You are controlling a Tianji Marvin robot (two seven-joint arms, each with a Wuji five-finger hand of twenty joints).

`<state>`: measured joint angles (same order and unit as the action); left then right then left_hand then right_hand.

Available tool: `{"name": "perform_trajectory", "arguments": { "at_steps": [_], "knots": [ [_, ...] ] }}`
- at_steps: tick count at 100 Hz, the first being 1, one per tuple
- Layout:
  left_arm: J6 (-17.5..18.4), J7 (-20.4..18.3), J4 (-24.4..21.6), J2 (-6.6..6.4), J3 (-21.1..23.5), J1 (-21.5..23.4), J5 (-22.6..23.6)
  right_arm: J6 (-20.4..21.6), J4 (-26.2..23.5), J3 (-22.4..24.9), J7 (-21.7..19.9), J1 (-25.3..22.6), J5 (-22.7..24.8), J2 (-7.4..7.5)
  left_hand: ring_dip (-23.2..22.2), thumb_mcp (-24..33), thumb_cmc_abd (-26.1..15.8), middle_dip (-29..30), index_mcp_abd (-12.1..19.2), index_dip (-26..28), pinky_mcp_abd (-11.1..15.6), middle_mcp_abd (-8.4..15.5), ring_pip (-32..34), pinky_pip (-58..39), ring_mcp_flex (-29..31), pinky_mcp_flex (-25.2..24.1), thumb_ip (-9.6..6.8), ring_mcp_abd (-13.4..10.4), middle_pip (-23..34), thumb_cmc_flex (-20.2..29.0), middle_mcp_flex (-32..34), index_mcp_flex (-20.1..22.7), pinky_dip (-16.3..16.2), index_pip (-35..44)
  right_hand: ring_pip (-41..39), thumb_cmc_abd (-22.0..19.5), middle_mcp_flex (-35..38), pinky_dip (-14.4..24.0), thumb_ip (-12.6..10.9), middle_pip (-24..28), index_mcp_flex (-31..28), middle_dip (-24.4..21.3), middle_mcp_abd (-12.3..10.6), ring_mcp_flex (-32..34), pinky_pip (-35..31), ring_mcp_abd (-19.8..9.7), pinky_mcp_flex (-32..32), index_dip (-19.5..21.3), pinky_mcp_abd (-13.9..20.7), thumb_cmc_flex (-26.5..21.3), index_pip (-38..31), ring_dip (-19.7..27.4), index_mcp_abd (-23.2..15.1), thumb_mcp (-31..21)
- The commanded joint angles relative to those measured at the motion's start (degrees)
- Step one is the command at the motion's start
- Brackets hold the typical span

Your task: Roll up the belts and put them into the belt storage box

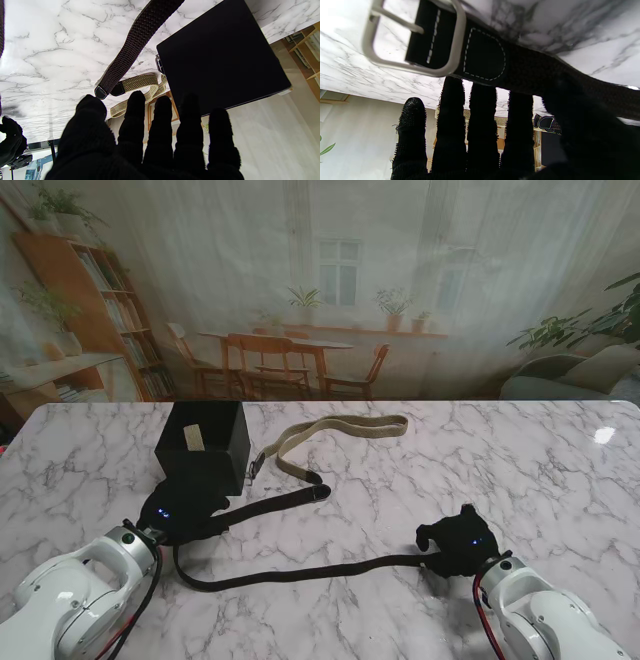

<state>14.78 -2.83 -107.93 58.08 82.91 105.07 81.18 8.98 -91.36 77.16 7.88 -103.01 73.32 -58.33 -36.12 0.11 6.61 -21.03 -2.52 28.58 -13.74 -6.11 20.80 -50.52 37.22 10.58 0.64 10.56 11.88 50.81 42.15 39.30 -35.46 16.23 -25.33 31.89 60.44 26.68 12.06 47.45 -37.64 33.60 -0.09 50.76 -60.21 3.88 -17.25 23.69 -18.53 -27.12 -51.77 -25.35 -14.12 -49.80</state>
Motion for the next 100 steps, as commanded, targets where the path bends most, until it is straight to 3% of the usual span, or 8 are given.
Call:
{"name": "perform_trajectory", "arguments": {
  "at_steps": [1, 40, 46, 51, 67, 89, 96, 100],
  "knots": [
    [-0.08, -0.88, 0.09, 0.09, -0.20, -0.06, -0.10, 0.13, 0.73, -0.65, 0.02, 0.70, 0.06, -0.10, -0.01, -1.03, -2.22, -0.77, -0.80, 0.67, -2.84, -1.40, -0.77, 1.24, 0.62, -0.84, -0.01, 1.24, 0.41, 0.50, 1.26, 1.27, 0.58, 0.50, -1.53, 1.87, 2.60, -0.80, 1.42, 2.21, -0.44, 0.58, -1.30, 2.06, -1.11, -1.18, -0.45, -1.56, -2.21, -1.64, -1.80, -0.95, -2.19, -1.73],
    [-0.15, -0.42, 0.43, 0.08, -0.27, -0.20, -0.06, 0.30, 1.47, -2.04, -1.90, 2.02, -3.15, -0.34, -0.05, -1.07, -2.27, -0.80, -0.86, 0.72, -2.85, -1.37, -0.70, 1.12, 0.65, -0.77, -0.01, 1.22, 0.46, 0.45, 1.25, 1.24, 0.53, 0.41, -11.56, -0.14, 14.56, 1.42, 1.57, 5.59, 1.86, 2.30, -1.67, 21.02, -12.42, -0.76, -14.92, -9.48, 1.13, -6.82, 0.95, -6.64, 1.27, -6.14],
    [-0.10, -0.33, 0.53, 0.07, -0.30, -0.27, -0.08, -0.12, 1.69, -2.24, -1.91, 2.15, -3.77, -0.45, -0.07, -1.07, -2.28, -0.81, -0.85, 0.72, -2.86, -1.37, -0.67, 1.13, 0.69, -0.81, -0.01, 1.23, 0.47, 0.43, 1.27, 1.24, 0.54, 0.40, -13.43, -2.31, 16.71, 1.09, -0.75, 6.57, 3.26, 2.53, -1.57, 23.01, -14.29, -0.50, -16.49, -11.03, 1.17, -6.36, 8.19, -7.43, 2.54, -7.59],
    [-0.07, -0.28, 0.59, 0.07, -0.32, -0.30, -0.10, -0.44, 1.84, -2.43, -1.92, 2.27, -4.31, -0.52, -0.07, -1.05, -2.23, -0.82, -0.94, 0.72, -2.85, -1.45, -0.68, 1.13, 0.66, -0.79, -0.01, 1.36, 0.50, 0.50, 1.32, 1.26, 0.54, 0.40, -14.41, -3.90, 18.20, 0.78, -5.57, 6.78, 5.40, 2.44, -1.06, 24.13, -15.27, -0.11, -17.31, -10.69, 0.85, -5.84, 13.15, -7.74, 2.76, -9.15],
    [0.00, -0.23, 0.74, 0.06, -0.38, -0.40, -0.19, -1.88, 2.26, -3.25, -2.20, 2.72, -6.75, -0.90, -0.14, -1.06, -2.19, -0.87, -0.92, 0.66, -2.90, -1.24, -0.53, 1.08, 0.90, -0.73, -0.01, 1.29, 0.61, 0.52, 1.52, 1.20, 0.53, 0.33, -20.54, -7.29, 22.34, 0.40, -6.08, 4.26, 14.39, 1.33, 1.10, 24.26, -17.39, 2.18, -19.96, -9.36, -1.25, -10.17, 13.14, -8.59, -8.10, -9.56],
    [0.14, 0.03, 0.93, 0.05, -0.35, -0.43, -0.23, -2.72, 2.65, -4.02, -1.75, 3.24, -11.06, -1.57, -0.24, -1.07, -2.25, -0.92, -1.03, 0.51, -2.91, -1.17, -0.39, 1.05, 1.10, -0.70, -0.01, 1.27, 0.70, 0.49, 1.68, 0.92, 0.54, 0.15, -29.92, -10.87, 23.07, -1.08, -5.65, 3.20, 10.24, 0.66, 3.95, 24.26, -19.88, 5.03, -26.49, -7.24, -5.13, -14.92, 9.24, -7.68, -14.50, -9.69],
    [0.12, 0.19, 0.98, 0.05, -0.31, -0.41, -0.22, -3.00, 2.78, -4.23, -1.59, 3.33, -11.77, -1.72, -0.27, -1.01, -2.18, -0.94, -1.04, 0.46, -2.86, -1.18, -0.34, 1.01, 1.17, -0.63, -0.04, 1.32, 0.74, 0.65, 1.74, 0.89, 0.53, 0.11, -32.18, -10.99, 23.16, -1.70, -5.71, 3.17, 12.60, 0.18, 4.57, 24.25, -20.54, 5.57, -28.57, -7.44, -5.98, -15.00, 10.24, -7.51, -13.66, -9.78],
    [0.10, 0.31, 1.00, 0.06, -0.29, -0.39, -0.20, -3.47, 2.42, -4.17, -2.47, 3.23, -12.18, -1.71, -0.28, -1.02, -2.21, -0.95, -1.05, 0.43, -2.86, -1.20, -0.32, 1.01, 1.18, -0.64, -0.04, 1.31, 0.76, 0.65, 1.74, 0.84, 0.53, 0.08, -33.94, -10.53, 23.17, -3.26, -5.48, 4.02, 18.30, -0.86, 4.45, 24.16, -21.43, 5.63, -29.93, -8.55, -5.98, -13.93, 12.24, -6.24, -7.36, -10.64]
  ]
}}
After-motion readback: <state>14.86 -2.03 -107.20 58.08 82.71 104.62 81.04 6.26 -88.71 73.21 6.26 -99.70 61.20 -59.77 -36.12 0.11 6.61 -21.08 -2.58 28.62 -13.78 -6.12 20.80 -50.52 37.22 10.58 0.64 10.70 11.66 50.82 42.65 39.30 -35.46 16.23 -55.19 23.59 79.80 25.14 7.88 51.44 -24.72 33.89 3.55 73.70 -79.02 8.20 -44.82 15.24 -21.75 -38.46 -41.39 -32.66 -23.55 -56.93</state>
